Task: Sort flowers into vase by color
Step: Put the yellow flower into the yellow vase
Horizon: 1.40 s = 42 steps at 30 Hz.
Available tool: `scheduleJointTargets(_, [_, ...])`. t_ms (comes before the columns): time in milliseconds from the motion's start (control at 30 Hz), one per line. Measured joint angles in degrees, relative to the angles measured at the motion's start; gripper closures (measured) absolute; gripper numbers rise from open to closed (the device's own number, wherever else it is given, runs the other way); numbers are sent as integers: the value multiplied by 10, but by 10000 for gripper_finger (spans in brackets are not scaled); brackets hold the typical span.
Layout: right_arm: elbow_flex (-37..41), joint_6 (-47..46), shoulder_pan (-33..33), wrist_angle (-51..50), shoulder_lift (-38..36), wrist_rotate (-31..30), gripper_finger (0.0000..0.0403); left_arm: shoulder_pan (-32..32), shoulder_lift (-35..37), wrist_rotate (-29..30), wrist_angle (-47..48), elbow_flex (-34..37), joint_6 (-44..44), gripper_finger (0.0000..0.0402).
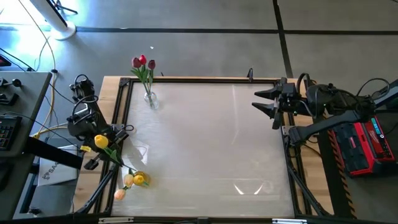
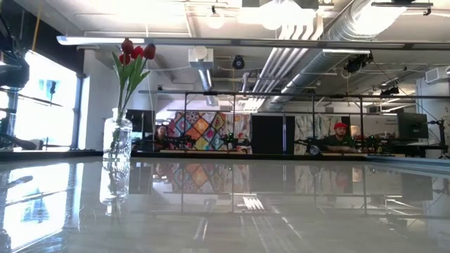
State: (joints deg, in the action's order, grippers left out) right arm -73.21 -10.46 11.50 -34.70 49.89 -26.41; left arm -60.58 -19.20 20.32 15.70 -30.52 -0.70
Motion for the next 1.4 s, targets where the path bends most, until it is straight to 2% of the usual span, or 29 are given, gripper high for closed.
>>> scheduleJointTargets(233, [0,0,0,0,0,0,208,0,4,1,-4,2,4,401])
scheduleJointTargets(500, [0,0,0,0,0,0,208,0,5,-5,-134,80,11,401])
scheduleJointTargets(1000, [0,0,0,0,0,0,208,0,5,8,-133,82,1,401])
scheduleJointTargets(1133, [0,0,0,0,0,0,208,0,5,29,-114,82,0,401])
scheduleJointTargets(1400, [0,0,0,0,0,0,208,0,5,27,-79,82,5,401])
